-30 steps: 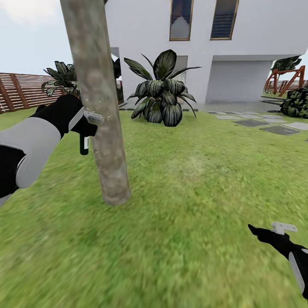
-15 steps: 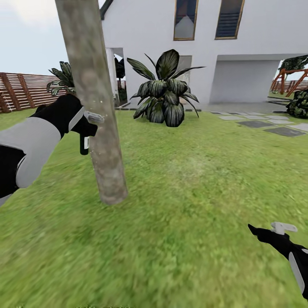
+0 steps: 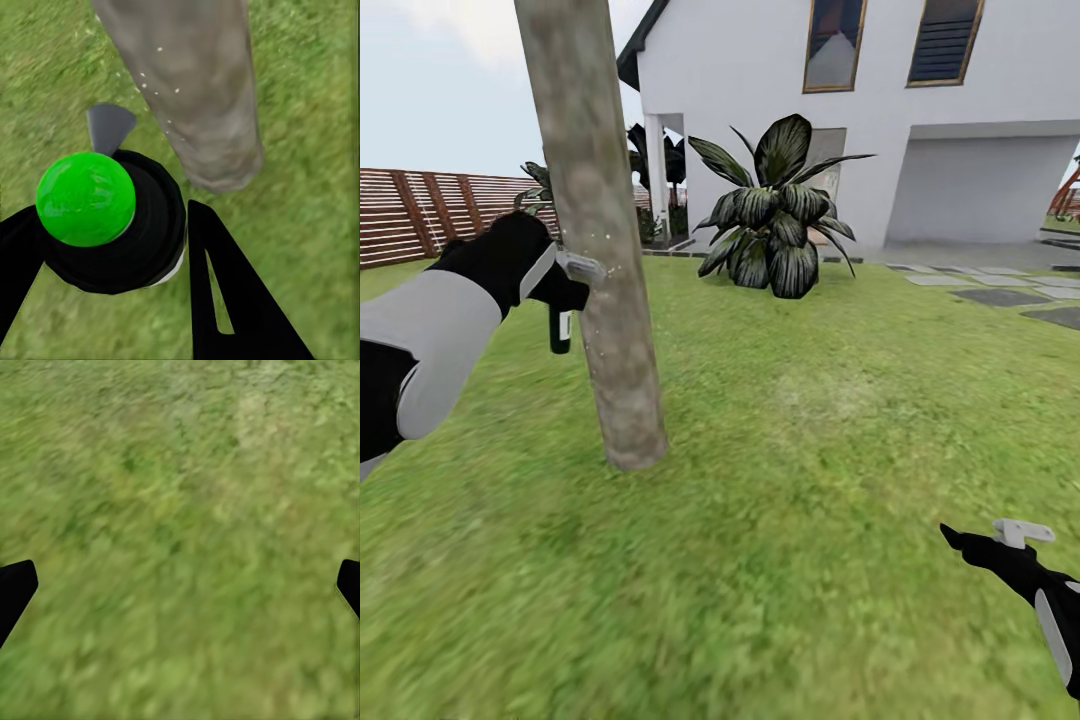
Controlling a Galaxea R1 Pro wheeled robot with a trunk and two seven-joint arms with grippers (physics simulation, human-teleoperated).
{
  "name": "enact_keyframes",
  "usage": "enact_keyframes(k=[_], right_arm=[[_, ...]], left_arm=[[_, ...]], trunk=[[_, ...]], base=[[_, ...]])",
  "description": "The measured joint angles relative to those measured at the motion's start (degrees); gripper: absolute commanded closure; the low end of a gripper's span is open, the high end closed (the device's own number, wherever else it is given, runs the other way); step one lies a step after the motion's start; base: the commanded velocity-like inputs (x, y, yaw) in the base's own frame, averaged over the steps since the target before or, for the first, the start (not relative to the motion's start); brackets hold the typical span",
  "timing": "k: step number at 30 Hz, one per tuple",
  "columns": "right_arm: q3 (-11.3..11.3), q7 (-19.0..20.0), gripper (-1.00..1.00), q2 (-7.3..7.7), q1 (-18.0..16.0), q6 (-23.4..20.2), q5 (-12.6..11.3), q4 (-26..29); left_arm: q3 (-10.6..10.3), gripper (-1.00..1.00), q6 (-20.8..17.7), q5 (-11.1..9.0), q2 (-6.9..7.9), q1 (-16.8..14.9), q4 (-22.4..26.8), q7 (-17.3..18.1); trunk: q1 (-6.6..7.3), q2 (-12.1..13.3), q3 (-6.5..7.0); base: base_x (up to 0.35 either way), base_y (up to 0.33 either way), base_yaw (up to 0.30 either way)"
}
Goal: In the garden, pick up the pesticide atomizer on the floor and spray pesticide onto both trees until each tree trunk is fully covered.
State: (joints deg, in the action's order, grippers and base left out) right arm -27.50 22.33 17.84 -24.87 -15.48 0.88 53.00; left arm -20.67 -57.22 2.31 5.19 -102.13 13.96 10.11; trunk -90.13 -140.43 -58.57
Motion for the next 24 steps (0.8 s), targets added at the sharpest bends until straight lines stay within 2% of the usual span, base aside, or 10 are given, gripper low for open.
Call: enact_keyframes(k=[9, 19, 21, 22, 23, 24], right_arm=[[0.1, 0.0, -1.0, 0.0, 0.0, 0.0, 0.0, 0.0], [0.1, 0.0, -1.0, 0.0, 0.0, 0.0, 0.0, 0.0], [0.1, 0.0, -1.0, 0.0, 0.0, 0.0, 0.0, 0.0], [0.1, 0.0, -1.0, 0.0, 0.0, 0.0, 0.0, 0.0], [0.0, 0.0, -1.0, 0.0, 0.0, 0.0, 0.0, 0.0], [0.0, 0.0, -1.0, 0.0, 0.0, 0.0, 0.0, 0.0]], left_arm=[[0.0, 1.0, 0.0, 0.0, 0.01, -0.2, 3.5, 0.0], [0.1, 1.0, 0.0, 0.0, 0.05, -2.0, 4.0, 0.0], [1.2, 1.0, 0.0, 0.0, 0.07, -2.1, 4.0, 0.0], [2.5, 1.0, 0.0, -0.1, 0.07, -2.1, 4.0, 0.0], [3.9, 1.0, 0.1, 0.0, 0.08, -2.1, 4.0, 0.0], [7.0, 1.0, 0.1, 0.0, 0.13, -2.0, 4.0, -0.1]], trunk=[[0.0, 0.0, 0.0], [0.0, 0.0, 0.0], [0.0, 0.0, 0.0], [0.0, 0.0, 0.0], [0.0, 0.0, 0.0], [0.0, 0.0, 0.0]], base=[[0.0, -0.002, 0.001], [0.0, 0.0, 0.0], [0.0, 0.0, 0.0], [0.0, 0.0, 0.0], [0.0, 0.0, 0.0], [0.0, 0.0, 0.0]])
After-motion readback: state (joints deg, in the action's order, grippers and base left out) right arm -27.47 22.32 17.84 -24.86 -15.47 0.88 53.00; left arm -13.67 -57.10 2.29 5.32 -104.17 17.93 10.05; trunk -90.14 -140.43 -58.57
